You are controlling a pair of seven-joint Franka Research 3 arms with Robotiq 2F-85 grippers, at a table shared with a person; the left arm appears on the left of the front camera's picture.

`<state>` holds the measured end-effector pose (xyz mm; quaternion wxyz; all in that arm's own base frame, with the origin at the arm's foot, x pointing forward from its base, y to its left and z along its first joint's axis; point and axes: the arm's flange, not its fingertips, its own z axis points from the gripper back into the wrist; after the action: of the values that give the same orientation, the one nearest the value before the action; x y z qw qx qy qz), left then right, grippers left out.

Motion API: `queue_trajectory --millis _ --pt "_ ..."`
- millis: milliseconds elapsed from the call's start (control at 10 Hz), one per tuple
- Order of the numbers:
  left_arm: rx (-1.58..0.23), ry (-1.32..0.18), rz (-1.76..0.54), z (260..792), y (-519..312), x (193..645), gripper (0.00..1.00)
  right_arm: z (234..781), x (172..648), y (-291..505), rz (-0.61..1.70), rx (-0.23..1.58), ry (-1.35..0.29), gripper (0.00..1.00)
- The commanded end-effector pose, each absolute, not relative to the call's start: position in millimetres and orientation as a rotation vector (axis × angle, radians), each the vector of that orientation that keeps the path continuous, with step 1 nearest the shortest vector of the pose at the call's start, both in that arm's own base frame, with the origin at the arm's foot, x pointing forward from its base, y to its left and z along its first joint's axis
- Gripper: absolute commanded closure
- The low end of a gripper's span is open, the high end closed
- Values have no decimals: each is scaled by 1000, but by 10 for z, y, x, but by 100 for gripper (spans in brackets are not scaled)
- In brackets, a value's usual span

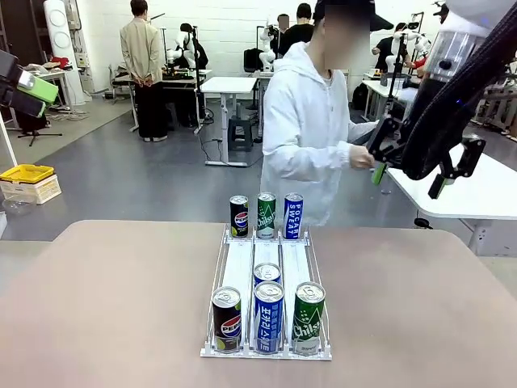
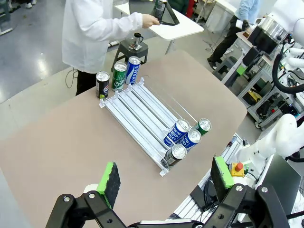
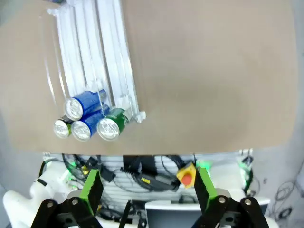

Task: Retrieve and hand over the desired beverage to the person.
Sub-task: Place the picked can on the Handle tray extended by the person.

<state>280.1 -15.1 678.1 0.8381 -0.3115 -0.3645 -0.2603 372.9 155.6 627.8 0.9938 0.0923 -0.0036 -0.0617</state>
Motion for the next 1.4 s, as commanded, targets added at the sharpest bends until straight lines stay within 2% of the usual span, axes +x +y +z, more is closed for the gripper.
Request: queue_trajectory --millis 0,100,200,300,600,700,1000,1200,1300 --pt "-678 -778 -565 6785 -148 2811 0 6631 3402 1315 213 200 -387 0" --pt "-678 -778 -565 6785 -148 2811 0 6764 3237 1143 454 253 -485 0" --pt "-678 -778 -565 6785 -148 2811 0 6851 3111 912 624 285 -634 0" --pt "-678 -778 -565 6785 -148 2811 0 6927 3013 645 754 396 -717 0" --pt "-678 -778 -565 6785 -148 2811 0 6972 3069 -104 838 800 -880 0" --pt "-678 -778 -565 6785 -148 2811 0 6876 3111 -131 818 824 -906 0" --pt "-678 -778 -565 6785 -148 2811 0 6749 3188 -160 749 872 -836 0" --pt "-678 -778 -565 6785 -148 2811 0 6822 3116 -93 708 801 -836 0" --pt "-678 -778 -565 6785 -148 2811 0 6732 3175 -137 748 883 -857 0"
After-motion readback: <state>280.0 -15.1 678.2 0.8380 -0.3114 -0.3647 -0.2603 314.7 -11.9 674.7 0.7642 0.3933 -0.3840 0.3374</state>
